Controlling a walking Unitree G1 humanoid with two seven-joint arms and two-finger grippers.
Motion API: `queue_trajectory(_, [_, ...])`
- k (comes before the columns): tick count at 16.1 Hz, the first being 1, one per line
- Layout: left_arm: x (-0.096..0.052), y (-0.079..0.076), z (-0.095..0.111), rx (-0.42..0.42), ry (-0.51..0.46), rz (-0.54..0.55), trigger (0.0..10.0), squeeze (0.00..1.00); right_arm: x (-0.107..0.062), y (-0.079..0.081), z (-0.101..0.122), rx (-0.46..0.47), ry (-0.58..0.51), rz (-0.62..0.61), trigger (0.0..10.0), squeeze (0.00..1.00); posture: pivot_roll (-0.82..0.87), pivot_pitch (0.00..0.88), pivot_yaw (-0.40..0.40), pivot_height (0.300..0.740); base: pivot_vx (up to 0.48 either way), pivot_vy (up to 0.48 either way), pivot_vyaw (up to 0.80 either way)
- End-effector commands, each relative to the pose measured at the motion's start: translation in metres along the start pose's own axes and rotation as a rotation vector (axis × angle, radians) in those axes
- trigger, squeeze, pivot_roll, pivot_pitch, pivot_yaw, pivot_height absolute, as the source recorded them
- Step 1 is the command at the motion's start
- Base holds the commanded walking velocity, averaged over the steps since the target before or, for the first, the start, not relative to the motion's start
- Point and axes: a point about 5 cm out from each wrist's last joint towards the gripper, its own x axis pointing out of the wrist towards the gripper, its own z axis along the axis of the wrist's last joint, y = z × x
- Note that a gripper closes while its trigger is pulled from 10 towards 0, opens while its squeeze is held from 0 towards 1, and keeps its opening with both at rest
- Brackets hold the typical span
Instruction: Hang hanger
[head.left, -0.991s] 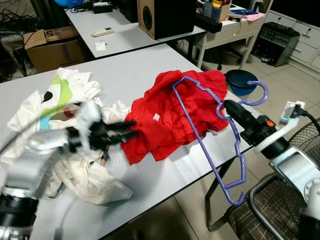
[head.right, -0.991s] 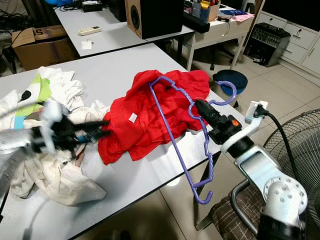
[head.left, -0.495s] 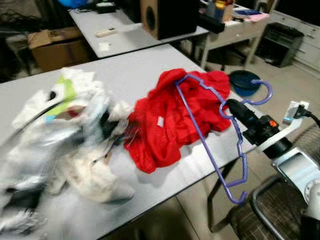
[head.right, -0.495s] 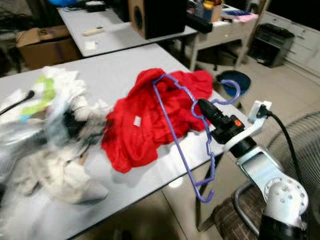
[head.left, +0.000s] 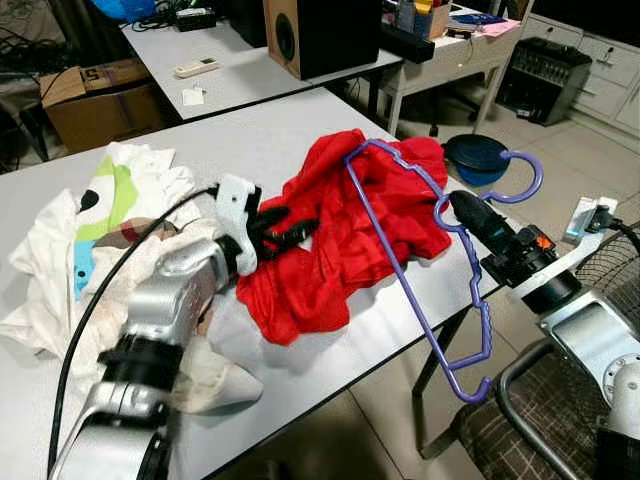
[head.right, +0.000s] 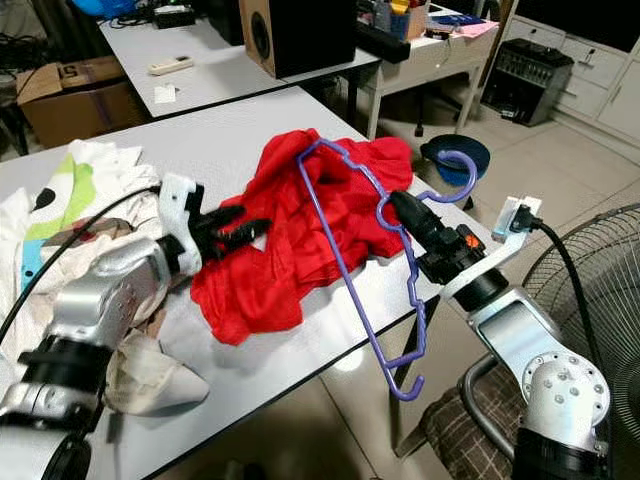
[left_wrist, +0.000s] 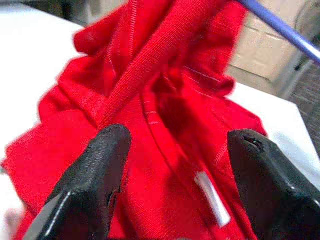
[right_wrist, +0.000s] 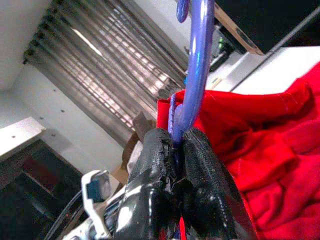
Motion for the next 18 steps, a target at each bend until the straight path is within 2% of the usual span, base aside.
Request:
queue_trajectory(1, [0.0, 0.004, 0.002, 0.03, 0.005, 0.02, 10.0, 1.0, 0.003, 0.011, 0.006, -0.023, -0.031, 0.061, 10.0, 0.0, -0.07, 0.0, 0.082, 0.74, 0.0, 0.0, 0.0])
queue_trajectory(2, [0.002, 0.005, -0.003, 0.037, 0.027, 0.029, 10.0, 1.0, 0.003, 0.012, 0.006, -0.022, -0.033, 0.067, 10.0, 0.0, -0.07, 0.0, 0.082, 0.74, 0.0, 0.0, 0.0])
queue_trajectory(3, [0.005, 0.007, -0.008, 0.035, 0.049, 0.046, 10.0, 0.92, 0.003, 0.012, 0.006, -0.022, -0.034, 0.07, 10.0, 0.0, -0.07, 0.0, 0.082, 0.74, 0.0, 0.0, 0.0])
queue_trajectory(4, [0.007, 0.006, -0.011, 0.037, 0.061, 0.025, 10.0, 0.24, 0.003, 0.011, 0.006, -0.021, -0.035, 0.072, 10.0, 0.0, -0.07, 0.0, 0.082, 0.74, 0.0, 0.0, 0.0])
queue_trajectory(5, [0.009, 0.009, -0.01, 0.028, 0.042, 0.057, 10.0, 0.0, 0.003, 0.012, 0.007, -0.021, -0.036, 0.075, 10.0, 0.0, -0.08, 0.0, 0.085, 0.74, 0.0, 0.0, 0.0])
queue_trajectory(7, [0.008, 0.01, 0.0, 0.035, -0.032, 0.057, 10.0, 0.0, 0.003, 0.012, 0.008, -0.023, -0.038, 0.077, 10.0, 0.0, -0.08, 0.0, 0.087, 0.74, 0.0, 0.0, 0.0])
queue_trajectory(8, [0.005, 0.01, 0.005, 0.007, -0.069, 0.024, 10.0, 0.0, 0.003, 0.013, 0.008, -0.023, -0.038, 0.079, 10.0, 0.0, -0.08, 0.0, 0.088, 0.74, 0.0, 0.0, 0.0])
queue_trajectory(9, [-0.001, 0.005, 0.007, 0.01, -0.076, -0.084, 10.0, 0.95, 0.002, 0.012, 0.008, -0.023, -0.038, 0.078, 10.0, 0.0, -0.08, 0.0, 0.086, 0.74, 0.0, 0.0, 0.0])
queue_trajectory(10, [-0.01, 0.002, 0.009, 0.038, -0.067, -0.222, 10.0, 1.0, 0.001, 0.012, 0.008, -0.023, -0.037, 0.077, 10.0, 0.0, -0.08, 0.0, 0.086, 0.74, 0.0, 0.0, 0.0])
queue_trajectory(11, [-0.014, 0.008, 0.012, 0.064, -0.067, -0.221, 10.0, 1.0, 0.001, 0.012, 0.007, -0.021, -0.033, 0.08, 10.0, 0.0, -0.08, 0.0, 0.085, 0.74, 0.0, 0.0, 0.0])
queue_trajectory(12, [-0.012, 0.016, 0.015, 0.085, -0.078, -0.166, 10.0, 1.0, 0.001, 0.012, 0.006, -0.02, -0.027, 0.087, 10.0, 0.0, -0.08, 0.0, 0.084, 0.74, 0.0, 0.0, 0.0])
queue_trajectory(15, [0.002, 0.014, 0.005, 0.086, -0.042, -0.126, 10.0, 1.0, 0.002, 0.013, 0.007, -0.017, -0.024, 0.099, 10.0, 0.0, -0.08, 0.0, 0.085, 0.74, 0.0, 0.0, 0.0])
queue_trajectory(16, [0.005, 0.015, 0.001, 0.091, -0.02, -0.095, 10.0, 0.68, 0.002, 0.014, 0.007, -0.018, -0.025, 0.1, 10.0, 0.0, -0.08, 0.0, 0.086, 0.74, 0.0, 0.0, 0.0])
queue_trajectory(17, [0.008, 0.015, -0.001, 0.075, -0.022, -0.083, 10.0, 0.31, 0.002, 0.014, 0.007, -0.018, -0.026, 0.103, 10.0, 0.0, -0.09, 0.0, 0.087, 0.74, 0.0, 0.0, 0.0])
queue_trajectory(18, [0.009, 0.014, -0.001, 0.052, -0.039, -0.091, 0.0, 0.0, 0.002, 0.014, 0.007, -0.018, -0.026, 0.103, 10.0, 0.0, -0.09, 0.0, 0.089, 0.74, 0.0, 0.0, 0.0])
